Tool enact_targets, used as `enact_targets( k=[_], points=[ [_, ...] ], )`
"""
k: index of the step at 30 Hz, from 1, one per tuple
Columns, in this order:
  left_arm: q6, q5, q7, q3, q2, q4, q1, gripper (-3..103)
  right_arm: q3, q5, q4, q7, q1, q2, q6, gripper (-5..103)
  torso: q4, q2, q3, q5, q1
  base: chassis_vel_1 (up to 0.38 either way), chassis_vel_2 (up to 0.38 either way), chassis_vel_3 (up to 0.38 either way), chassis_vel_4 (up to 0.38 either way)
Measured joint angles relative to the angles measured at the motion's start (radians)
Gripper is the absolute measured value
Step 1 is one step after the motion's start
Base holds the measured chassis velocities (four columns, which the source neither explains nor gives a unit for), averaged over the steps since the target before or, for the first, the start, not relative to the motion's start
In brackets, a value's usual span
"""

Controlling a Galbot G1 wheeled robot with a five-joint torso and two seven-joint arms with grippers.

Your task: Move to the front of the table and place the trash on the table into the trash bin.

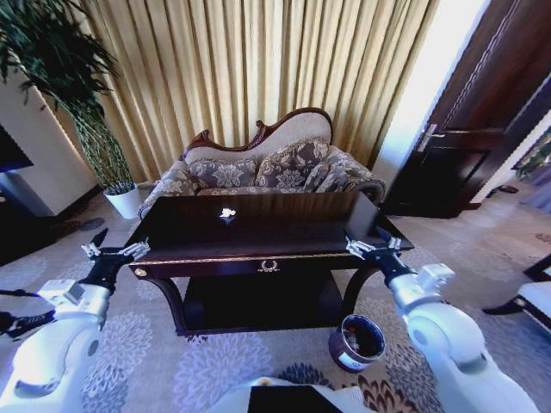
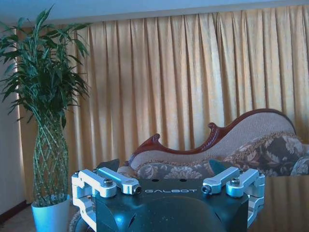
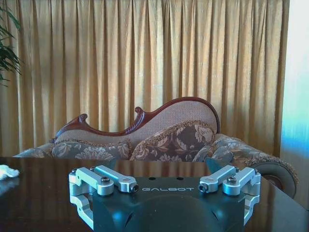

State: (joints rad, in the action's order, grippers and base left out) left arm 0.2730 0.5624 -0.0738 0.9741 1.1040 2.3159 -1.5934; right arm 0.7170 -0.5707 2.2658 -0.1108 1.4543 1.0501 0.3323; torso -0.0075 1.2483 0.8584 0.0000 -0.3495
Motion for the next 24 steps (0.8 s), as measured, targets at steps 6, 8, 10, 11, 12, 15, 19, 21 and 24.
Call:
enact_targets(
  k=[6,8,10,11,12,15,19,21,24],
  points=[
    [0.028,0.032,-0.013,0.0,-0.001,0.029,0.001,100,-0.039,0.002,-0.055,0.008,-0.059,-0.002,-0.01,100,0.0,0.0,0.0,-0.0002,0.0,0.0,0.0,0.0,0.0],
    [0.038,0.051,-0.016,0.009,-0.008,0.037,0.001,100,-0.045,0.002,-0.06,0.012,-0.063,0.001,-0.011,100,0.0,0.0,0.0,-0.0001,0.0,0.0,0.0,0.0,0.0],
    [0.04,0.054,-0.017,0.012,-0.009,0.037,0.001,100,-0.046,0.002,-0.06,0.015,-0.063,0.002,-0.012,100,0.0,0.0,0.0,-0.0001,0.0,0.0,0.0,0.0,0.0],
    [0.041,0.058,-0.018,0.017,-0.013,0.037,0.002,100,-0.047,0.002,-0.06,0.023,-0.062,0.002,-0.012,100,-0.0001,0.0,0.0,-0.0002,0.0,0.0,0.0,0.0,0.0],
    [0.042,0.06,-0.018,0.02,-0.014,0.037,0.001,100,-0.047,0.002,-0.06,0.028,-0.061,0.002,-0.013,100,0.0,0.0,0.0,-0.0001,0.0,0.0,0.0,0.0,0.0],
    [0.042,0.061,-0.018,0.028,-0.021,0.034,0.001,100,-0.051,0.0,-0.062,0.039,-0.066,-0.004,-0.015,100,-0.0001,0.0,0.0,-0.0003,0.0,0.0,0.0,0.0,0.0],
    [0.042,0.061,-0.016,0.038,-0.027,0.029,0.0,100,-0.057,-0.016,-0.079,0.059,-0.089,-0.021,-0.016,100,0.0,0.0,0.0,-0.0002,0.0,0.0,0.0,0.0,0.0],
    [0.042,0.062,-0.015,0.042,-0.028,0.029,-0.001,100,-0.06,-0.02,-0.09,0.068,-0.105,-0.03,-0.016,100,0.0,0.0,0.0,-0.0002,0.0,0.0,0.0,0.0,0.0],
    [0.042,0.062,-0.014,0.043,-0.027,0.031,-0.004,100,-0.061,-0.022,-0.095,0.069,-0.108,-0.031,-0.017,100,0.0,0.0,0.0,-0.0002,0.0,0.0,0.0,0.0,0.0]
  ],
)
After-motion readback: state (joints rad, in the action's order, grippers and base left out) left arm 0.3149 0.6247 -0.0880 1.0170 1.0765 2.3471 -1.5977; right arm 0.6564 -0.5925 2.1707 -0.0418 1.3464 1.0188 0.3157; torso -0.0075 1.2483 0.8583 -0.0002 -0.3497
